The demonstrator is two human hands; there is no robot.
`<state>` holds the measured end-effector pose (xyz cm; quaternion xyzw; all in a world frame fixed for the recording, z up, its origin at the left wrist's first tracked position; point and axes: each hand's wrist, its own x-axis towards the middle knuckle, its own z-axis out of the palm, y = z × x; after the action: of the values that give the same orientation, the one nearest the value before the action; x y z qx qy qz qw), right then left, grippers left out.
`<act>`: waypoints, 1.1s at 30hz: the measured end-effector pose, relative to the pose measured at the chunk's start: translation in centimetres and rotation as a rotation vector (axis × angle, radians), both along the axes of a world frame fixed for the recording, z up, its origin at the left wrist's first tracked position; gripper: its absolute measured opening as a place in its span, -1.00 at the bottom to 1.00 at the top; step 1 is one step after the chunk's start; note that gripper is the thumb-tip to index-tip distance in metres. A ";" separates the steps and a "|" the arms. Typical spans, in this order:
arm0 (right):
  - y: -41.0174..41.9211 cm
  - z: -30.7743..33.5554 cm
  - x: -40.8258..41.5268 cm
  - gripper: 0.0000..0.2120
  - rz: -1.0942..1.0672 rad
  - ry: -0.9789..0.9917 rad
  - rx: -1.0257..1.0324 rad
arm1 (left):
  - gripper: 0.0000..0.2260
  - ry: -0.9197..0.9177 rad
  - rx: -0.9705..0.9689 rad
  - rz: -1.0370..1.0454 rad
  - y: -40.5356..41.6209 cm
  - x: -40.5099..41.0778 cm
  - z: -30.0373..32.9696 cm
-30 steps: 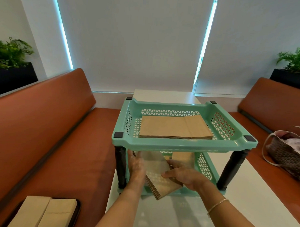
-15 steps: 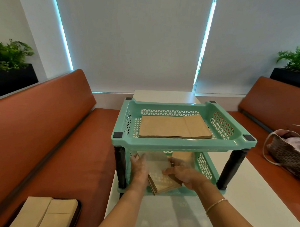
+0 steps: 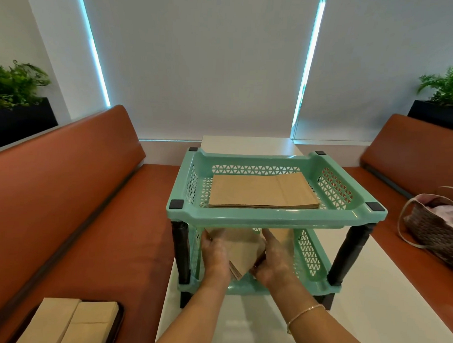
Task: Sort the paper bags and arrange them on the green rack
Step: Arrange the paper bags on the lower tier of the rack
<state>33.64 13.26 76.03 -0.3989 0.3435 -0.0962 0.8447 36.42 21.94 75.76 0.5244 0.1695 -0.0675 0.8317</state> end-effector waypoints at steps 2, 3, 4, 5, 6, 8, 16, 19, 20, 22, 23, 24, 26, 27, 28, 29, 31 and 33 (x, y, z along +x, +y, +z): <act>0.4 0.8 -0.4 -0.52 -0.004 0.014 0.059 | -0.60 -0.001 -0.018 0.003 -0.4 -0.4 -0.1; 0.4 0.7 -0.3 -0.71 0.009 0.038 0.078 | -0.59 0.000 -0.021 0.007 -0.6 -0.5 -0.2; 0.5 0.9 -0.3 -0.79 0.025 0.047 0.089 | -0.58 0.009 -0.039 0.019 -0.7 -0.6 0.0; 0.7 1.0 -0.3 -0.80 0.044 0.083 0.101 | -0.59 0.013 -0.058 0.033 -0.8 -0.6 0.1; 1.0 0.8 -0.2 -0.79 0.052 0.090 0.098 | -0.59 0.007 -0.078 0.043 -0.8 -0.6 0.2; 1.6 0.8 -0.1 -0.76 0.040 0.101 0.084 | -0.57 -0.023 -0.088 0.067 -0.9 -0.6 0.4; 2.2 0.1 0.4 -0.85 -0.029 0.103 0.087 | -0.55 -0.060 -0.035 0.112 -0.7 -0.9 0.4; 2.1 0.1 0.4 -0.84 -0.069 0.122 0.097 | -0.63 -0.013 0.107 -0.079 -0.3 -1.0 -0.4; 2.1 0.2 0.4 -0.83 -0.076 0.127 0.099 | -0.63 0.005 0.167 -0.142 -0.1 -1.0 -0.6; 1.9 -0.1 0.4 -0.82 -0.102 0.126 0.082 | -0.61 0.057 0.271 -0.234 0.1 -1.0 -0.6; 1.8 -0.4 0.6 -0.82 -0.107 0.128 0.066 | -0.61 0.075 0.294 -0.263 0.2 -0.9 -0.4; 1.9 -0.3 0.5 -0.83 -0.101 0.135 0.056 | -0.61 0.086 0.302 -0.277 0.3 -0.8 -0.3; 1.9 -0.3 0.5 -0.86 -0.087 0.127 0.043 | -0.58 0.073 0.297 -0.286 0.5 -0.5 -0.4; 1.8 -0.2 0.6 -0.87 -0.072 0.128 0.017 | -0.57 0.065 0.293 -0.284 0.6 -0.5 -0.5; 1.6 -0.1 0.7 -0.87 -0.042 0.134 -0.021 | -0.57 0.053 0.290 -0.273 0.7 -0.4 -0.6; 1.3 0.0 0.6 -0.83 -0.002 0.153 -0.099 | -0.58 0.040 0.293 -0.251 1.0 -0.3 -0.6; -0.1 -0.3 1.1 -0.77 0.097 0.198 -0.371 | -0.60 0.005 0.267 -0.184 1.7 -0.2 -0.7; -1.7 -0.8 1.4 -0.77 0.143 0.269 -0.636 | -0.63 -0.029 0.259 -0.140 2.3 -0.2 -0.7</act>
<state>35.05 11.54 75.27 -0.6742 0.3756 -0.0854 0.6302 36.20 24.20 75.03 0.6387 0.1280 -0.0952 0.7527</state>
